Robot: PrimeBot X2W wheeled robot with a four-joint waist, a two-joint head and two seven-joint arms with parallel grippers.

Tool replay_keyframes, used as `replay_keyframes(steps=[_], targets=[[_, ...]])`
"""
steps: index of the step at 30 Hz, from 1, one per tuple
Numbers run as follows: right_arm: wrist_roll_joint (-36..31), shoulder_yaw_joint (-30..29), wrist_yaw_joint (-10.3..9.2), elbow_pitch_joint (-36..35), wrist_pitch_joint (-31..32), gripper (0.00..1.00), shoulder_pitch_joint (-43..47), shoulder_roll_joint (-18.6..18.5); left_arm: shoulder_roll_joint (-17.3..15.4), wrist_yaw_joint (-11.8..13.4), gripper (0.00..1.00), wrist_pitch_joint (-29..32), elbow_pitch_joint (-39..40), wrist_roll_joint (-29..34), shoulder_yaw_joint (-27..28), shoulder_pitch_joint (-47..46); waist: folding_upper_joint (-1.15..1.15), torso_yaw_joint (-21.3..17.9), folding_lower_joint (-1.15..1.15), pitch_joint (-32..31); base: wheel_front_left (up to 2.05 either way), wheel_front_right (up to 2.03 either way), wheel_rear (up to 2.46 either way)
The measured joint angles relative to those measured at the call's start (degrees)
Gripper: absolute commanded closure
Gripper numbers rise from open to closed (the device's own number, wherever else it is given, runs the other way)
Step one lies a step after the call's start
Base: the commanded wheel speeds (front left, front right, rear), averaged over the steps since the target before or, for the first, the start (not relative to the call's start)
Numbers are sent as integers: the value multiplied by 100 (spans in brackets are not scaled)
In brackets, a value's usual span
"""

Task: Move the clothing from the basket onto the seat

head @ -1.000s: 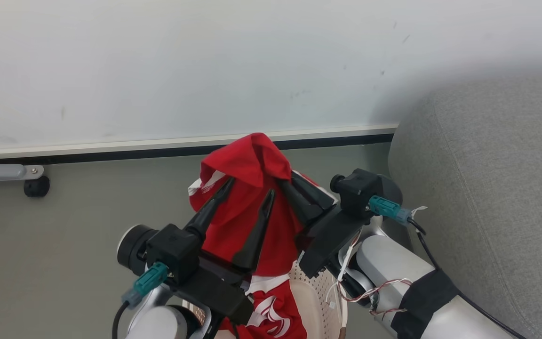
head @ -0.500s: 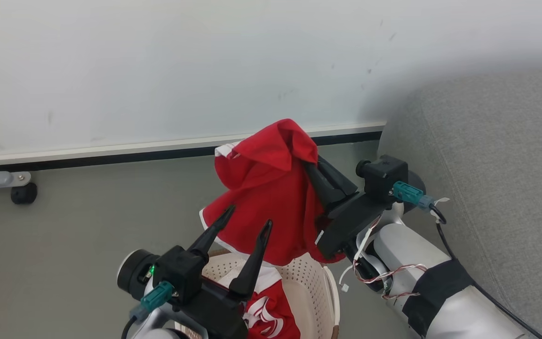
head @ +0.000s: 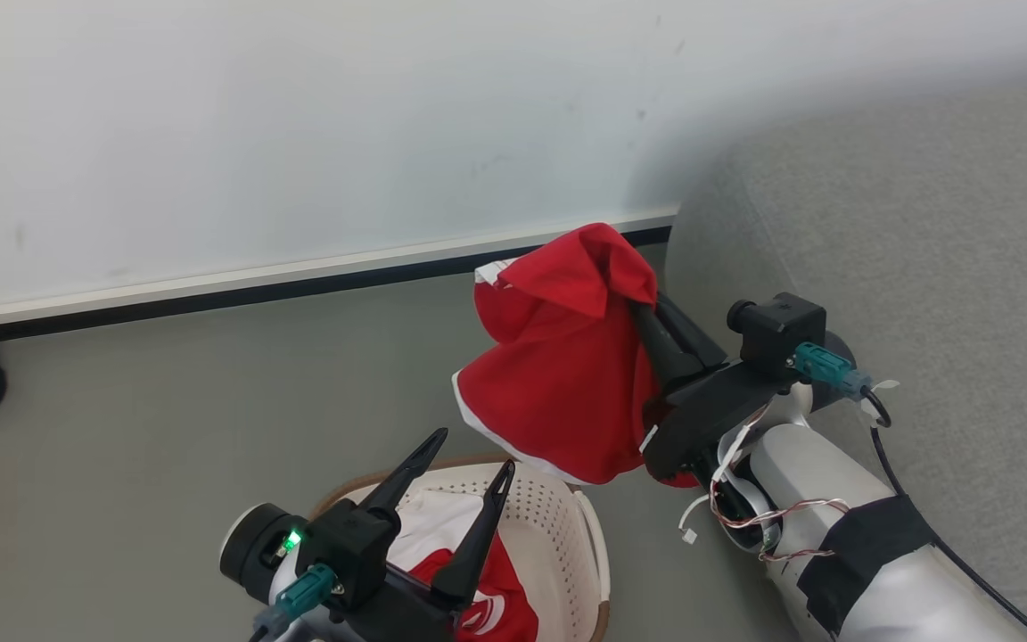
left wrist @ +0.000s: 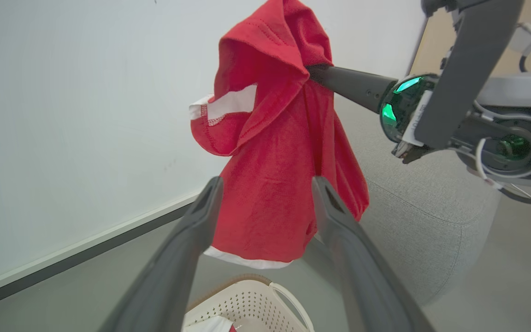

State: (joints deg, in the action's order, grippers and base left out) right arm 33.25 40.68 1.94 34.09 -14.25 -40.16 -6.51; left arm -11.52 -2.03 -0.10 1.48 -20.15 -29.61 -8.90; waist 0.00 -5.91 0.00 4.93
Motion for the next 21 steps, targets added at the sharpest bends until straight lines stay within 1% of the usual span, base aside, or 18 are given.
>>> replay_keyframes(steps=[8, 9, 21], targets=[[1, -227, -94, -41, -2, 100, 71, -97, -89, 0, 0, 58, 113, 47, -1, -3, 0, -399, 0, 136, 0, 0, 0], [1, -278, -101, -46, -2, 100, 107, -126, -91, -1, 0, 70, 141, 58, -11, -6, 0, -513, 0, 171, 0, 0, 0], [2, -660, -246, -240, -2, 100, 258, -218, -192, -51, 0, 254, 308, 220, -96, -38, 0, -1226, 0, 410, 0, 0, 0]])
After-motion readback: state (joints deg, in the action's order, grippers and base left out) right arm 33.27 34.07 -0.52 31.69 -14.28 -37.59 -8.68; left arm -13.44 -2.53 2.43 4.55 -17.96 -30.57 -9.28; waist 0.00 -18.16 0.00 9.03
